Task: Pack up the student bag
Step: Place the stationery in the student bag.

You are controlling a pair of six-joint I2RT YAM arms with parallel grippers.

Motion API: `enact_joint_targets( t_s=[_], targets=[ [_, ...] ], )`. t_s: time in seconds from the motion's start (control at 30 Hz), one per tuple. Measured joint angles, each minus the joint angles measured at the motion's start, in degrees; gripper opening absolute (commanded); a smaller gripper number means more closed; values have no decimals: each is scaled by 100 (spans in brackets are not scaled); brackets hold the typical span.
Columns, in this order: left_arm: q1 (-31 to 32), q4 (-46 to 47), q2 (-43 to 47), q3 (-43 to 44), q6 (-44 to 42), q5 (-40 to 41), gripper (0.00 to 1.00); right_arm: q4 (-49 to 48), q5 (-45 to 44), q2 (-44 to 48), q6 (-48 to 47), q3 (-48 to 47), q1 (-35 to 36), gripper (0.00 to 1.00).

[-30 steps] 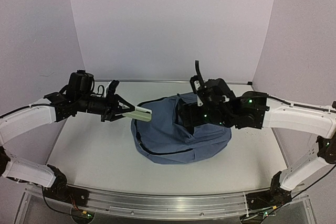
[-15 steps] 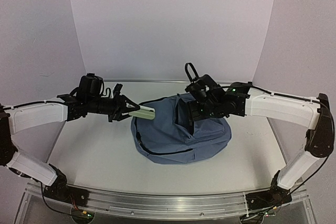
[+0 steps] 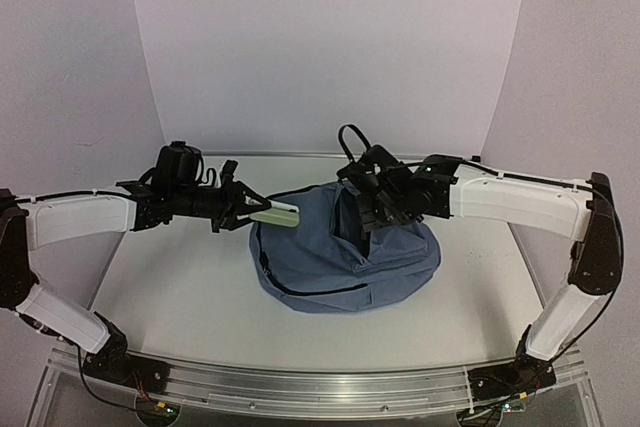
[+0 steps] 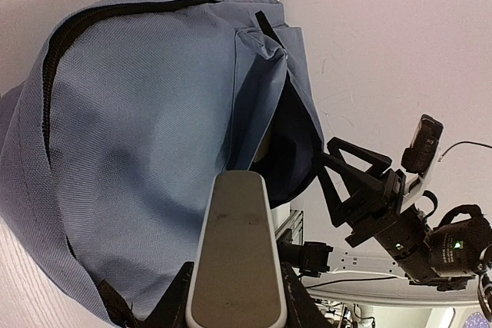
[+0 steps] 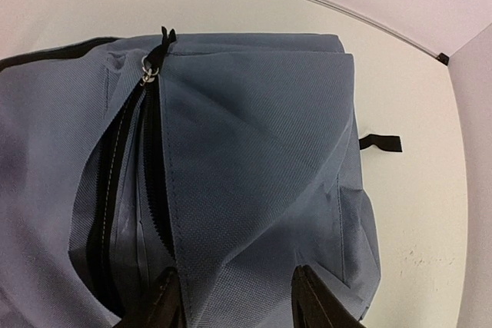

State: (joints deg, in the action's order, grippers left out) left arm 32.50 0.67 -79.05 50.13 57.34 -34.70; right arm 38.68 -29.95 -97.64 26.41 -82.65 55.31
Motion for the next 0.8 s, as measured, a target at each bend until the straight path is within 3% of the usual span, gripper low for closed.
enact_joint_targets(
  t_s=[0.17, 0.4, 0.53, 0.8],
  targets=[
    [102, 4, -169, 13, 0, 2, 0, -4, 4, -114, 0, -61, 0, 40],
    [322, 61, -323, 181, 17, 157, 0, -4, 0, -187, 65, -61, 7, 6],
    [636, 266, -496, 387, 136, 474, 0, 2, 1, -187, 160, -63, 11, 0],
    [1161, 1152, -1353, 692, 555, 755, 0, -4, 220, -15, 257, -63, 9, 0]
  ],
)
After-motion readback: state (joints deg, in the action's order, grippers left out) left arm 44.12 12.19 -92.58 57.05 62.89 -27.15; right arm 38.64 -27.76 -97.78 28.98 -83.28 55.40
